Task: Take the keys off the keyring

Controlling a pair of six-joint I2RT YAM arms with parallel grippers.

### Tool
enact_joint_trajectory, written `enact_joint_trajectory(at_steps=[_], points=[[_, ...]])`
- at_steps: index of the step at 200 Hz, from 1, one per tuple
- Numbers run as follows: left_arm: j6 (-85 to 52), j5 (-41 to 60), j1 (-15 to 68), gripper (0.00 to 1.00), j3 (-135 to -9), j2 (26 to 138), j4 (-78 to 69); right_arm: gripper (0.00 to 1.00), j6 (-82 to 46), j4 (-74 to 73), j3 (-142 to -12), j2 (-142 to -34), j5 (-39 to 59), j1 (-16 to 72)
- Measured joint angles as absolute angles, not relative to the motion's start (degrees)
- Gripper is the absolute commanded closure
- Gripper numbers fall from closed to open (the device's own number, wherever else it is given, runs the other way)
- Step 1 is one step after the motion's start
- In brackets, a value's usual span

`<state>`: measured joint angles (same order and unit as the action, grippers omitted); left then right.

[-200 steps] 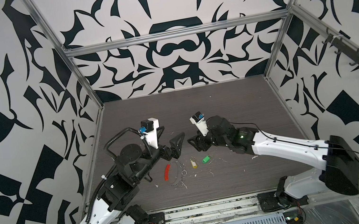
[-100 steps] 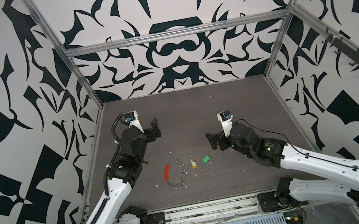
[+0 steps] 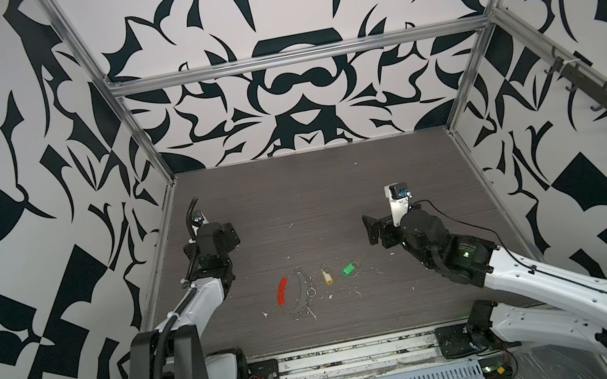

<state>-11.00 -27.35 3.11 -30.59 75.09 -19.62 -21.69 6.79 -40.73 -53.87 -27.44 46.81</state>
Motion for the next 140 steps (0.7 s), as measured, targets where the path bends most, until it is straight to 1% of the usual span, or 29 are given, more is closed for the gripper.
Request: enact_joint_trajectory(at_steps=[25,47,79,101,140], points=[[-8.8,-27.1,1.9,0.01,-29.9,80.9,-25.9,0.01,-21.7,7.3,-40.7,-53.2,-27.7,45.4],[-7.4,-25.2,1.3,0.01,-26.7,84.3,-34.6,0.01,-21.6,7.8,-40.7,-52.8,-28.6,44.0],[-6.7,-22.1,-0.2,0.01,-21.0,89.6,-46.1,0.01,-18.0,3.4,-36.4,-49.2,-27.5,42.0],[-6.6,-20.4,-1.0,0.01,-20.2,90.1,-48.4,0.01,-15.2,-0.6,-32.8,-47.5,-27.9,41.0],[-7.0,-19.6,-1.5,0.01,-20.3,90.1,-52.7,0.01,-12.8,-7.4,-29.3,-48.6,-29.4,38.4]])
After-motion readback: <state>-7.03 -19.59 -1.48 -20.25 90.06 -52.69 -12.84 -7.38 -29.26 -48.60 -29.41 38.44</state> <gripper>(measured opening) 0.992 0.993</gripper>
